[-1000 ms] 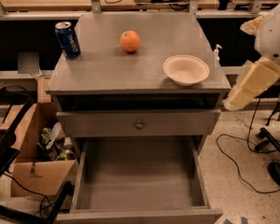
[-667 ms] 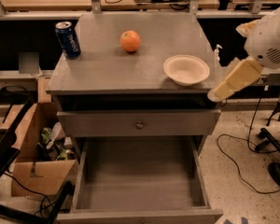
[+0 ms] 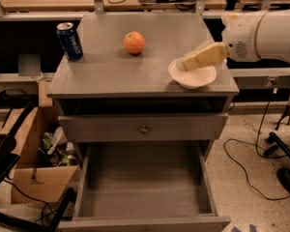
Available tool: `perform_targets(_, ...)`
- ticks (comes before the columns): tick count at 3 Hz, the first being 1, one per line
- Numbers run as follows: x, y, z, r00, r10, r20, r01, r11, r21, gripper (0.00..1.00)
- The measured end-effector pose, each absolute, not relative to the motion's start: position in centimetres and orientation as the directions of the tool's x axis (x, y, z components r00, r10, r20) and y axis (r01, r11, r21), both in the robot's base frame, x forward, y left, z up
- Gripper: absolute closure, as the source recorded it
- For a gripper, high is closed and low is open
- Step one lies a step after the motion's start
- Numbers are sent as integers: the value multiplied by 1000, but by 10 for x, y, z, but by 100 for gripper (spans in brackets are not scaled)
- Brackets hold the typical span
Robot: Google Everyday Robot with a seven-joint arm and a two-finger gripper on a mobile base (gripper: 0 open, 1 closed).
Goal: Place pepsi can into middle drawer
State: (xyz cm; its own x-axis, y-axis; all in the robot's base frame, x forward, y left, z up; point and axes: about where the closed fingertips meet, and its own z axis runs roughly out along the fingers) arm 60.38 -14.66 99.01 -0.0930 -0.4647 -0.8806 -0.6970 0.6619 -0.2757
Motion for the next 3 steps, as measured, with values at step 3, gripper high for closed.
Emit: perform_targets(3, 672, -119, 1017, 0, -326, -945, -589, 764, -264, 0)
